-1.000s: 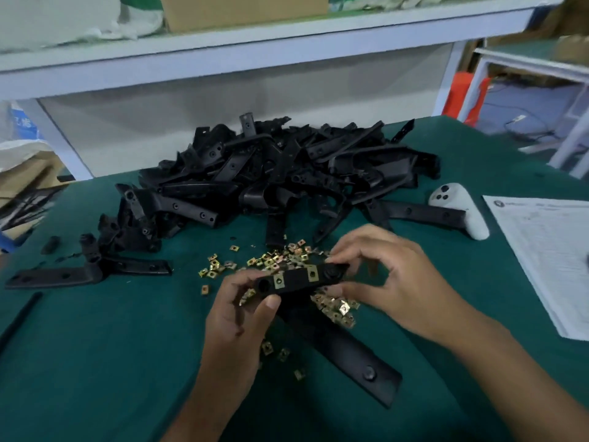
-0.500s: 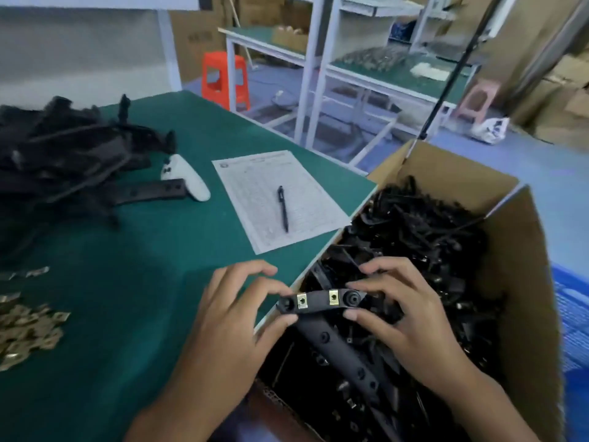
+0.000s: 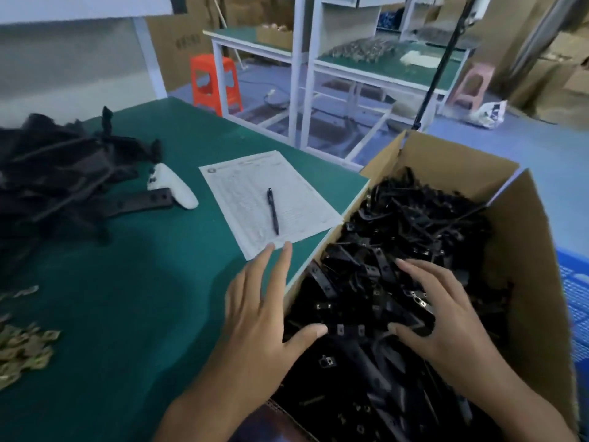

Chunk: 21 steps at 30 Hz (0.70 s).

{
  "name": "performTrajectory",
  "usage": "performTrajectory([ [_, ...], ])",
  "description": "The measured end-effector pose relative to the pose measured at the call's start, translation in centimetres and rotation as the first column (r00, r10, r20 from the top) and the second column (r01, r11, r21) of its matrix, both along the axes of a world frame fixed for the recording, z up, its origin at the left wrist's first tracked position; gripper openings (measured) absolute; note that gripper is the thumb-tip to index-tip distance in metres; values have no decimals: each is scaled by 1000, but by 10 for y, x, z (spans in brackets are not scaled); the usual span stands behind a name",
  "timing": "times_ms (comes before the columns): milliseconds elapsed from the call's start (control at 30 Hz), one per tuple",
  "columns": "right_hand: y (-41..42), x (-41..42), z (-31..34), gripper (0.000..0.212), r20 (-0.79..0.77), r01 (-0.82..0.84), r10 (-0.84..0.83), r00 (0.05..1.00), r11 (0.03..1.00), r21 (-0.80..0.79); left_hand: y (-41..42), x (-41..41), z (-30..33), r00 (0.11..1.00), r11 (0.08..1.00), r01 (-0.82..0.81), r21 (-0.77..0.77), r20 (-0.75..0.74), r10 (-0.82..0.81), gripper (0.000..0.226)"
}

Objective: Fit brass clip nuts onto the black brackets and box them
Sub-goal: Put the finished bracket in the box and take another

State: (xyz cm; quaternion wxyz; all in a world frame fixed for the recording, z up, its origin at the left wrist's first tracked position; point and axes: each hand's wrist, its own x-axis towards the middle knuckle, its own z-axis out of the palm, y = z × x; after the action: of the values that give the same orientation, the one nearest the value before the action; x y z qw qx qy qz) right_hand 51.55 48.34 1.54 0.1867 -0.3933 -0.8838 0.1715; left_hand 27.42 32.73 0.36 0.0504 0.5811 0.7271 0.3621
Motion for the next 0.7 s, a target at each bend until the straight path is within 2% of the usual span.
performTrajectory([
  [67,3,-3,-7,84,-43,15,-14,999,1000,13,-22,-19,2,996,995,-92,27,-10,93,84],
  [133,13,-16,-25,67,-80,-49,59,995,991,123,-48,-45,7,980,976,-199,88,8,199,68],
  [167,21,-32,-38,56,-109,-117,131,985,986,120,-64,-60,8,967,959,-254,127,25,253,54],
  [233,18,-80,-79,23,-114,-186,176,978,979,-83,-102,-90,8,923,907,-385,173,70,378,22],
  [300,6,-144,-116,27,-276,-284,192,942,893,-350,-147,-120,7,853,840,-521,150,92,513,6],
  [333,-10,-173,-112,25,-287,-355,250,925,839,-413,-170,-135,6,813,797,-581,166,84,576,9],
  [367,-25,-195,-96,19,-211,-409,361,908,873,-266,-193,-150,4,767,744,-639,193,86,636,15],
  [400,-35,-211,-72,13,-142,-456,448,883,889,-35,-213,-164,3,713,686,-696,212,99,694,21],
  [433,-54,-237,-42,6,-216,-404,423,880,906,131,-232,-176,1,653,623,-752,216,109,750,26],
  [467,-79,-253,-18,3,-366,-455,460,809,884,106,-249,-186,-2,596,565,-796,217,111,796,30],
  [533,-114,-299,16,11,-411,-589,565,716,804,79,-274,-199,-9,483,449,-864,229,121,867,36],
  [633,-147,-384,27,17,-385,-712,648,657,702,-33,-288,-205,-14,327,278,-936,214,241,914,45],
  [700,-163,-433,23,20,-336,-723,670,662,689,-50,-288,-209,-18,275,226,-956,187,307,911,42],
])
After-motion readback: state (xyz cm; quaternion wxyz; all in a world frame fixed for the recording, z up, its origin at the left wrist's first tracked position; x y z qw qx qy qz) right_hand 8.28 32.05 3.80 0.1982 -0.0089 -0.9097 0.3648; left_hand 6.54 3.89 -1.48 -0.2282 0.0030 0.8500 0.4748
